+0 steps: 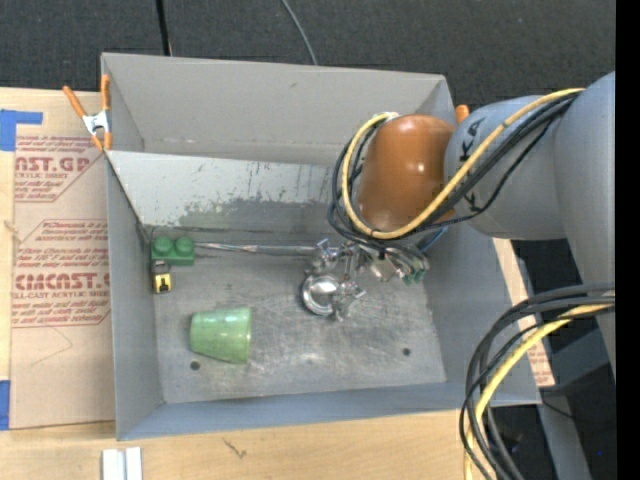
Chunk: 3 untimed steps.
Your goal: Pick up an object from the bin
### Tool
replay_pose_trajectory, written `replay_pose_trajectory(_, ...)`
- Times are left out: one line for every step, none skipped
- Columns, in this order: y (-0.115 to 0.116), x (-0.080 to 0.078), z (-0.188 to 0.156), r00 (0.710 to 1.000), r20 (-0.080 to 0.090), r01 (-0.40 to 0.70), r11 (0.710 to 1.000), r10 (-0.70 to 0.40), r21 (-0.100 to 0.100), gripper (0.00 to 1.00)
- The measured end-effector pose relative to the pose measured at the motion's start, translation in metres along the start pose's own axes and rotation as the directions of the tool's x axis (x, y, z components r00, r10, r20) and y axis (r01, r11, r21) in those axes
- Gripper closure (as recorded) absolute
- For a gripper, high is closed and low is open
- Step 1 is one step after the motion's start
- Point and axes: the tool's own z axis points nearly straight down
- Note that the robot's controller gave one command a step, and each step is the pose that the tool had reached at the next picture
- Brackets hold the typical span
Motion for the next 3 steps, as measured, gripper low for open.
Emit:
replay_pose_trajectory(0.0, -0.004, -0.081, 1.0, -0.001, 0.0, 1.0, 0.0, 0.002, 1.0)
replay_pose_trajectory(0.0, -0.005, -0.084, 1.0, -0.007, 0.0, 1.0, 0.0, -0.002, 1.0)
replay_pose_trajectory(0.0, -0.006, -0.093, 1.0, -0.007, -0.001, 1.0, 0.001, -0.002, 1.0)
